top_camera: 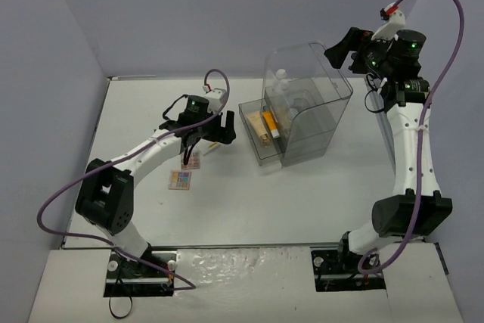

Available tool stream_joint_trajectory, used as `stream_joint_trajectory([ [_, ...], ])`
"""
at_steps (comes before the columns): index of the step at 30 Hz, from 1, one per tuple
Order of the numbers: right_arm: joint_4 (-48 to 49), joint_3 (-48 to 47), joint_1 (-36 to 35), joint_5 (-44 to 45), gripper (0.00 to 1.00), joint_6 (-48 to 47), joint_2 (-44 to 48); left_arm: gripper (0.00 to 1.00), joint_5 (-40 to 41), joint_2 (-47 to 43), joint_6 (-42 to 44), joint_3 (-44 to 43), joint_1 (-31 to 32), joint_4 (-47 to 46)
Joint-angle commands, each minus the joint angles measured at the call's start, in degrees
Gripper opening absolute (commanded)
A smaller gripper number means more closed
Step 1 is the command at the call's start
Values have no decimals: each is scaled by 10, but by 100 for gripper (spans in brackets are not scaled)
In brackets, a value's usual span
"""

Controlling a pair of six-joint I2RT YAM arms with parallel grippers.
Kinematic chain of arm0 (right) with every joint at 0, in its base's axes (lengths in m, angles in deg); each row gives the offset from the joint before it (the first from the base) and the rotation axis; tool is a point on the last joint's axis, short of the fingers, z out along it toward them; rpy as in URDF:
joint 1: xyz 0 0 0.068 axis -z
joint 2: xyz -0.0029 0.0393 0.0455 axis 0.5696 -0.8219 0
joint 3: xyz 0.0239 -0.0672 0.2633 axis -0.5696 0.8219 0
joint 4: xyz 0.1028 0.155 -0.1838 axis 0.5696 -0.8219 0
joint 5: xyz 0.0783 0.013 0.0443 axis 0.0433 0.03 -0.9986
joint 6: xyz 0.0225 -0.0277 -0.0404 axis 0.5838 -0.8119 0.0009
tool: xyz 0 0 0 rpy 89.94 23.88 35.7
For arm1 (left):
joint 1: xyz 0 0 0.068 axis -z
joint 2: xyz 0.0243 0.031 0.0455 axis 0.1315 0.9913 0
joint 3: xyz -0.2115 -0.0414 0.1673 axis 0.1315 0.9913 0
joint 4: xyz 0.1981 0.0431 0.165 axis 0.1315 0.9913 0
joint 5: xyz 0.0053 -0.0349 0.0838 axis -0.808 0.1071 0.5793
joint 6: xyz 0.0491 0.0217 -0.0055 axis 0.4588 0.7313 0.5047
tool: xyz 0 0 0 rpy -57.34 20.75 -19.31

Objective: Organize the makeup

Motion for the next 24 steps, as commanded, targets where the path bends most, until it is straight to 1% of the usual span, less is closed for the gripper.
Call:
stream_joint_trajectory([
  [1,25,-27,5,-89,99,37,-37,81,-83,30,76,-33,-2,-124],
  [4,25,-16,4,-96,99,37,-49,85,-120,69,81,-50,-3,-148],
  [8,25,-6,5,-102,99,30,-54,86,-165,119,78,-71,-2,-179],
  [15,25,11,5,-118,99,20,-65,86,-195,182,81,-136,7,-188],
  [19,25,23,4,-128,99,17,-69,86,-210,201,88,-155,14,-214],
  [24,25,36,4,-136,99,16,-75,86,-202,224,107,-189,25,-210],
])
